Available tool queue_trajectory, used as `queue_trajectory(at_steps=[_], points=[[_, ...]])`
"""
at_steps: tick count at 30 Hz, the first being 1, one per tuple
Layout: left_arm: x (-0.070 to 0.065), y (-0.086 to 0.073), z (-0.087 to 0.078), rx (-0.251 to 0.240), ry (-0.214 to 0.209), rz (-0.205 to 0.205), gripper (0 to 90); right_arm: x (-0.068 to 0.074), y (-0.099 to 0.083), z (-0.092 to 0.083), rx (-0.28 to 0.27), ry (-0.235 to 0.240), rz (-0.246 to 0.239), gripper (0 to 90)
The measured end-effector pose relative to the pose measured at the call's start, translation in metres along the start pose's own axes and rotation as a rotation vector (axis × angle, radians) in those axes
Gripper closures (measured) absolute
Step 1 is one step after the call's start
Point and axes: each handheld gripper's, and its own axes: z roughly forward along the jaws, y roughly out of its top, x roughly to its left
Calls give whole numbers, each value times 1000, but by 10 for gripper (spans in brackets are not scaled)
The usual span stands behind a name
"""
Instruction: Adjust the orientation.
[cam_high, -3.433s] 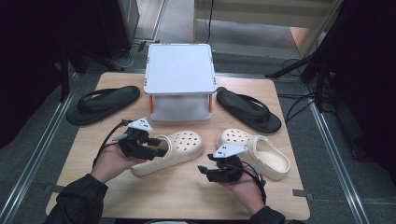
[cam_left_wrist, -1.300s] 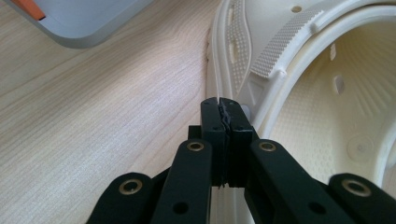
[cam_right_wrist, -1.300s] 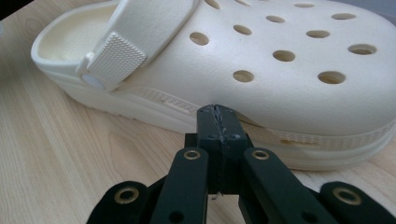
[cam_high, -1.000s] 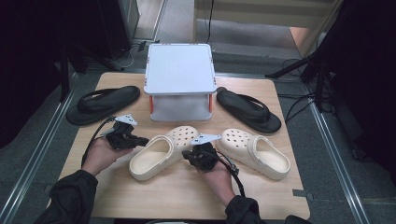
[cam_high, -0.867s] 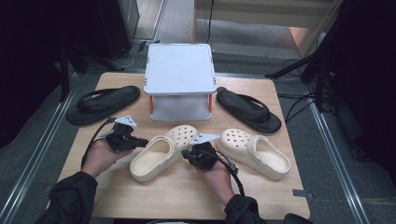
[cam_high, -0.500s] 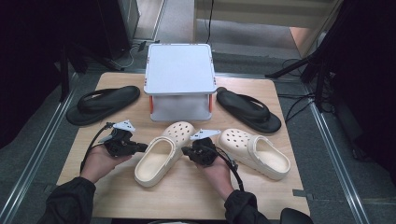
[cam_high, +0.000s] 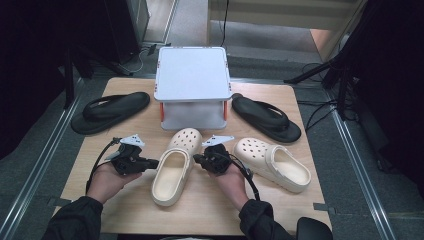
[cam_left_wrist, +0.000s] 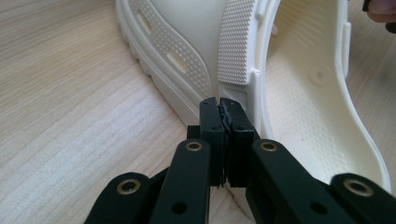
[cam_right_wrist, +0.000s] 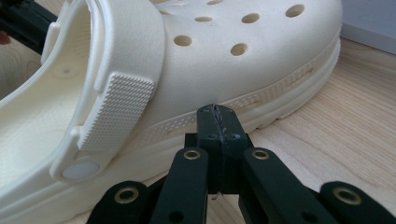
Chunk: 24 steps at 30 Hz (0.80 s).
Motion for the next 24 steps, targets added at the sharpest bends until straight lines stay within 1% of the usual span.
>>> queue_trajectory(at_steps=[2, 5, 7, 8, 9, 13, 16, 19, 20, 21, 24], points=[[-2, -1, 0, 5, -2, 6, 886, 0, 2, 2, -2, -4, 1, 900], [-6, -3, 0, 3, -3, 4, 884, -2, 3, 3, -3, -3, -3, 900], [-7, -3, 0, 5, -4, 7, 883, -2, 4, 4, -3, -3, -1, 900], [-8, -4, 0, 4, -5, 3, 879, -2, 5, 4, -3, -6, 0, 900], [-8, -4, 0, 3, -13, -9, 874, -2, 5, 5, -2, -8, 1, 900], [-9, -6, 1, -4, -27, -19, 871, -1, 6, 6, -2, -11, -3, 900], [-8, -7, 0, -3, -20, -18, 859, -1, 7, 6, -4, -12, -3, 900], [-8, -7, 0, -4, -25, -21, 852, -1, 7, 6, -3, -11, -3, 900], [-7, -7, 0, -6, -25, -24, 846, -1, 7, 6, -3, -10, -4, 900], [-6, -7, -2, -15, -35, -35, 820, -2, 7, 6, -4, -10, -3, 900], [-6, -7, -2, -24, -32, -41, 810, -2, 7, 6, -7, -5, 1, 900]])
